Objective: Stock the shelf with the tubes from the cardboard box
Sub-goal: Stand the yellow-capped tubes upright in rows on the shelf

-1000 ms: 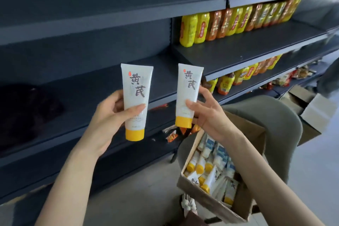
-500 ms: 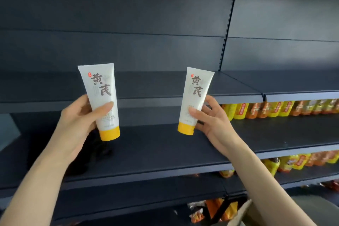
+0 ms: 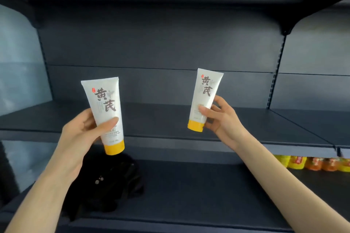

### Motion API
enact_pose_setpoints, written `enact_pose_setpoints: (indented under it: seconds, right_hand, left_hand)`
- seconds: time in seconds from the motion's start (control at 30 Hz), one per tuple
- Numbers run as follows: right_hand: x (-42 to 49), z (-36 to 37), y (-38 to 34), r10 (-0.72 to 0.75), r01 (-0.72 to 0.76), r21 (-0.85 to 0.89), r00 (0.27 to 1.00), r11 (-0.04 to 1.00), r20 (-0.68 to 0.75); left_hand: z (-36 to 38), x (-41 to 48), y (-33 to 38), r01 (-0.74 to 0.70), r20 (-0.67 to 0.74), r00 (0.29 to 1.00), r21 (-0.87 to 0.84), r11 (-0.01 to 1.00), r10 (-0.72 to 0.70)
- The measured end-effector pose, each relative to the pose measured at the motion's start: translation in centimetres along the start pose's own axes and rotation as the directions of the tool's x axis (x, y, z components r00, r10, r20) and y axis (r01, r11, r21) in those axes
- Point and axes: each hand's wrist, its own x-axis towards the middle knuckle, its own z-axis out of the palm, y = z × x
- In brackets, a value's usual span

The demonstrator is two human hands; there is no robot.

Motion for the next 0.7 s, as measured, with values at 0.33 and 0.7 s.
enact_pose_setpoints:
  seconds: [0.33,0.7]
  right_hand:
    - [8.7,8.8,5.3,-0.013,0.013,0.023,1.0,1.0,-0.015]
    - [16.7,15.3,9.6,-0.021,0.021,-0.011,0.998,1.0,-0.061]
  left_hand:
    - [-9.1,10.7,-2.3,-0.038,0.035,0.999,0.026,0.999,0.037]
    - [-15.3,19.7,-5.1,-0.064,0.086,0.994,0.033,0.997,0.061]
